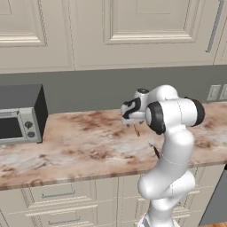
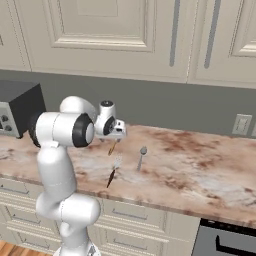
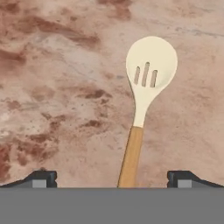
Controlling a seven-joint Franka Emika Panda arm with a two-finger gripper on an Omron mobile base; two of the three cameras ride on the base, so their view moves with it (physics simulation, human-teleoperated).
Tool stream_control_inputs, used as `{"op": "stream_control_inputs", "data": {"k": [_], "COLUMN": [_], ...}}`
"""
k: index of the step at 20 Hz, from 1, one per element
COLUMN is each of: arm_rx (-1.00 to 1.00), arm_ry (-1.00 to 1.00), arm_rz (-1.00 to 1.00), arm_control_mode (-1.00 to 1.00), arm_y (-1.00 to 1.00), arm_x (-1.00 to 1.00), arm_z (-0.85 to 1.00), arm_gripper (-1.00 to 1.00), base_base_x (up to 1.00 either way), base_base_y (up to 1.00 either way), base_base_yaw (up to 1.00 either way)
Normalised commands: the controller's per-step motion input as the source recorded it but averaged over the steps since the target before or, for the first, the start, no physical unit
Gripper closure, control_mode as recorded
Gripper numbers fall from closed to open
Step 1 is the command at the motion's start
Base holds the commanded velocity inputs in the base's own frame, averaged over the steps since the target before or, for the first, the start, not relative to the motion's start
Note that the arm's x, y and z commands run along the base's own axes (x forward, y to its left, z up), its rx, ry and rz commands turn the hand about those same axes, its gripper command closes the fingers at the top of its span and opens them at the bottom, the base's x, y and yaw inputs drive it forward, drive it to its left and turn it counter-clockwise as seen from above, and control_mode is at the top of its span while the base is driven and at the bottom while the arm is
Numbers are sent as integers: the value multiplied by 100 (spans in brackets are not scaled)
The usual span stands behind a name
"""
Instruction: Organize the utensils by type. Pick up the wooden spoons from the counter and place them in the open cabinet. Then pick up the metallic utensils from the counter and place them in the open drawer.
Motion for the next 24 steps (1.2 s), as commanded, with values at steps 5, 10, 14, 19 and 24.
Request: {"op": "stream_control_inputs", "data": {"k": [5,10,14,19,24], "arm_rx": [-1,-3,-1,0,1], "arm_ry": [0,0,0,5,0], "arm_rz": [1,0,0,0,0], "arm_control_mode": [-100,-100,-100,-100,-100], "arm_y": [-2,0,-1,0,-4], "arm_x": [29,31,27,3,-9], "arm_z": [-47,-41,-36,-41,-14], "arm_gripper": [-100,-100,-100,100,100], "base_base_x": [0,0,0,0,0], "base_base_y": [0,0,0,0,0], "base_base_yaw": [0,0,0,0,0]}}
